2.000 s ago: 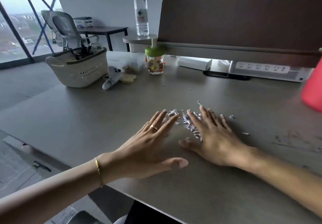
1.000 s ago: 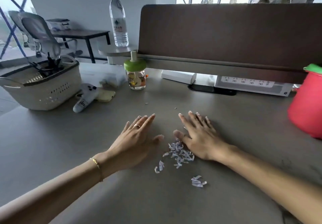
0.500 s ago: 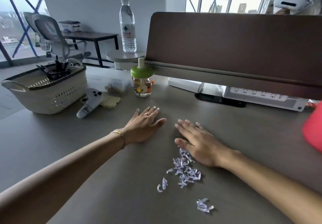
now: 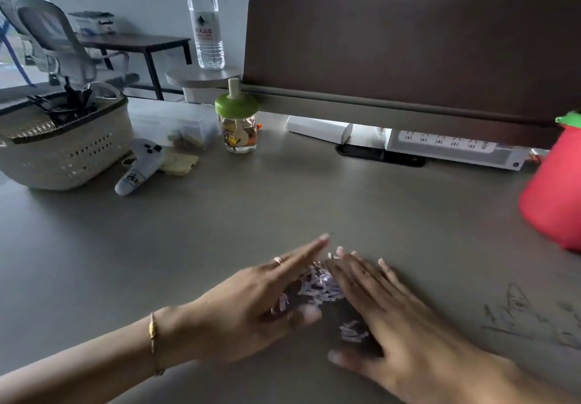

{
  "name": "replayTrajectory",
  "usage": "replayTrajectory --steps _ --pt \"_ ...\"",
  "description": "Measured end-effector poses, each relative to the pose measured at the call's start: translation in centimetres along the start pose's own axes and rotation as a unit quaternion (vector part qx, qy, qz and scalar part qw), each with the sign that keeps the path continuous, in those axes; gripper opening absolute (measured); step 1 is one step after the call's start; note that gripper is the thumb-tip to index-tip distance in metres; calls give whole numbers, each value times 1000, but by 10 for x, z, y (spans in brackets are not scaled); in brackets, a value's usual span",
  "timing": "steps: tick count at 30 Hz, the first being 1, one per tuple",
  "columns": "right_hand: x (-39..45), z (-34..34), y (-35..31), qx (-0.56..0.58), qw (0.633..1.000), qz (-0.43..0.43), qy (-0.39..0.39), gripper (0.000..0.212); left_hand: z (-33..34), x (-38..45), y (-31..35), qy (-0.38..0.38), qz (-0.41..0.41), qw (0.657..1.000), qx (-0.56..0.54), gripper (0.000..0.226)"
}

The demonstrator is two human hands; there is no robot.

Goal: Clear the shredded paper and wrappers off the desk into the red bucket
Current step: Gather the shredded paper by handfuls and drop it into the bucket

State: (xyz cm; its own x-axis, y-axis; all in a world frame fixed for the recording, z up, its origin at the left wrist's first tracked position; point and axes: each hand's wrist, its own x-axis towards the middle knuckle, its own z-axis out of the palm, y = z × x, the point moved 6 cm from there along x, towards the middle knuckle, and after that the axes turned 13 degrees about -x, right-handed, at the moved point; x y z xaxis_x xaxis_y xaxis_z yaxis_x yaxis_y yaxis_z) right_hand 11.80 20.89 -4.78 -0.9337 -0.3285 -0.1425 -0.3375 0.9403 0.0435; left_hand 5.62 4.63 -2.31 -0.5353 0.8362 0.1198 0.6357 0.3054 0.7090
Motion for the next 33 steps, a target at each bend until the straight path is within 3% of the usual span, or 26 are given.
replayTrajectory --steps 2,4,8,12,16,18,20,23,26,33 --pt "11 -4 -8 19 999 9 44 98 -12 -3 -8 63 -11 998 22 76" --pt "26 -14 -10 19 994 10 105 93 -17 -4 -21 76 -44 993 79 75" --pt "50 -36 -8 -48 976 -39 210 55 -12 -11 -34 25 -92 984 152 82" --pt "53 -37 -10 -63 962 -113 240 27 -9 -20 -35 -2 -141 969 201 90" --pt "48 -31 -11 -81 951 -111 277 28 -3 -23 -34 -27 -170 955 242 102" --pt "49 -32 -6 -24 955 -82 283 34 1 -17 -33 -34 -180 951 247 104" --pt "51 -36 11 121 953 -9 278 41 5 -4 -32 -39 -184 952 243 104" --pt "47 -42 44 267 911 91 301 46 14 22 -30 -45 -176 954 237 104" --pt "39 -43 71 364 870 124 308 46 26 48 -24 -59 -154 961 221 104" --pt "25 -34 87 427 842 140 298 45 51 57 5 -118 0 973 200 82"
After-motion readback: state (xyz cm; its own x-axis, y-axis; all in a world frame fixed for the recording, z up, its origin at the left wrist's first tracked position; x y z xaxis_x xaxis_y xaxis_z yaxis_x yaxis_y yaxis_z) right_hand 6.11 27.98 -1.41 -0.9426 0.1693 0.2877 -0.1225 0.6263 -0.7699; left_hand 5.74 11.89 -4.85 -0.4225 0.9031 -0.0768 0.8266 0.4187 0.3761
